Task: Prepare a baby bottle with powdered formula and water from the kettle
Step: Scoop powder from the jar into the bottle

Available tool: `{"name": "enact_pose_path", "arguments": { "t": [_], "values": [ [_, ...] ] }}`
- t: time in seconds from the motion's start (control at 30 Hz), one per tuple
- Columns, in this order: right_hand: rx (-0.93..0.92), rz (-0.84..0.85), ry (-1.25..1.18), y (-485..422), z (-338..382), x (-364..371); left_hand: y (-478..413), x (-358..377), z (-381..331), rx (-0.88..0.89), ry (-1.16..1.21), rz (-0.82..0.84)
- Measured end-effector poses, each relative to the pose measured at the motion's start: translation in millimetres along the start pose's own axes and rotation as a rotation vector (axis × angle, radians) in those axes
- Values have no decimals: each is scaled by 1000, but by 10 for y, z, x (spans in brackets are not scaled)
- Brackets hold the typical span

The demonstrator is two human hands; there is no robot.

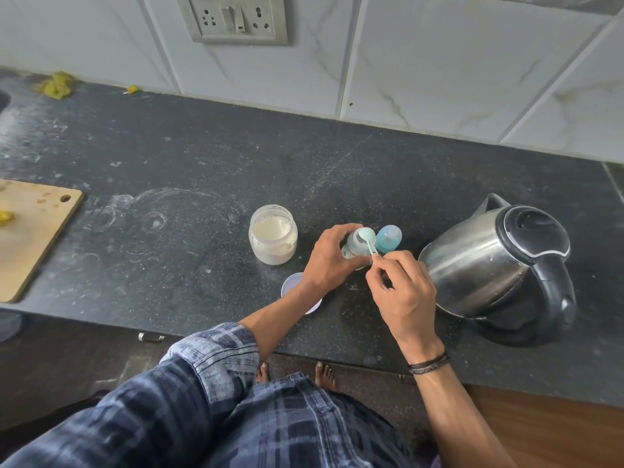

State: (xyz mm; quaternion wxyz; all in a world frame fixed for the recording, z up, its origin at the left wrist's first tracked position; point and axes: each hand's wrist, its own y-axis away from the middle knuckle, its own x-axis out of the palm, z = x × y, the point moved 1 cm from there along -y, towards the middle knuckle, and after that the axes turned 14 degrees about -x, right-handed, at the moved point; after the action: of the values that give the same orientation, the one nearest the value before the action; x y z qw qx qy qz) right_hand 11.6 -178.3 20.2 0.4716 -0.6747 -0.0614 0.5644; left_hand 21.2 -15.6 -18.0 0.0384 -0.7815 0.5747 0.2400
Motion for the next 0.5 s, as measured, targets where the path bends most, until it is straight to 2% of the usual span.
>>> {"name": "enact_pose_path", "arguments": {
  "t": [0.33,0.5],
  "values": [
    [34,-6,-50,-14,-22,16,6,-5,-11,-13,7,4],
    [283,-179,-253,-69,-10,-17,22,1,-21,-29,28,6]
  ]
}}
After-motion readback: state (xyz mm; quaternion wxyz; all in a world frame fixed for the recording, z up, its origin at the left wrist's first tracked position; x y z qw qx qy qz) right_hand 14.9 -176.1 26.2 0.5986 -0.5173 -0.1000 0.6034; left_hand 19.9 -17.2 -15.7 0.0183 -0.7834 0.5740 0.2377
